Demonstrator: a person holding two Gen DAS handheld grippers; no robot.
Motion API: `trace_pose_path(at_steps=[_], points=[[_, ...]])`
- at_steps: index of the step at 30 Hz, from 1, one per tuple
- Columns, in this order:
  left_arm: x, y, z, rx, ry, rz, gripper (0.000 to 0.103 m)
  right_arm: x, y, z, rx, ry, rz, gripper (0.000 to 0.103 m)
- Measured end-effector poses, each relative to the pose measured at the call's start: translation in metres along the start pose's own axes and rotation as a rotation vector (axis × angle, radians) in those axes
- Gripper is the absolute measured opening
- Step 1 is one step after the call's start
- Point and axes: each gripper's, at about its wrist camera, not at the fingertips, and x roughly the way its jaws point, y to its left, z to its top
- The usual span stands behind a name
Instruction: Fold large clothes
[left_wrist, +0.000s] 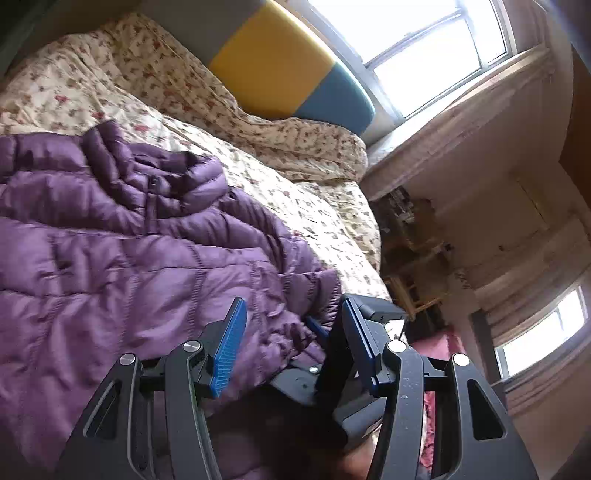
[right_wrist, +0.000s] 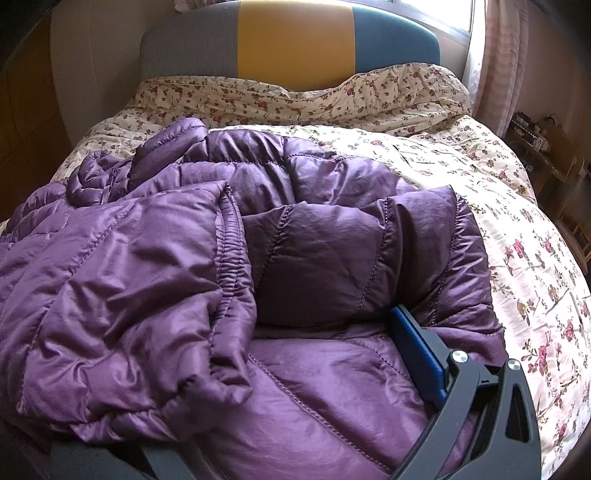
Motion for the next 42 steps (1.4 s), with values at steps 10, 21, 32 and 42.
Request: trace_pose_path(at_steps=[10,21,32,42], points=[[-0.056,0.021,-0.032,0.064,-0.040,0.141,0.053,-0.016,-0.004,0.000,-0.006,0.000,-0.007,0.089],[-0.121,0.048,-0.055,0.053,-0.151,0.225,0.053,-0.057,-0.043,-0.001,0.138,-0.030,-0.037,0.067],[-0.167,0.090,-0.049,-0.065,-0.258,0.313,0.053,-0.049,-0.010,0.016,0.218,0.061,0.277,0.067],[-0.172,0.093,-0.046,-0.047,-0.281,0.334,0.053,-0.055,-0.003,0.015,0.144,0.018,0.152,0.009]])
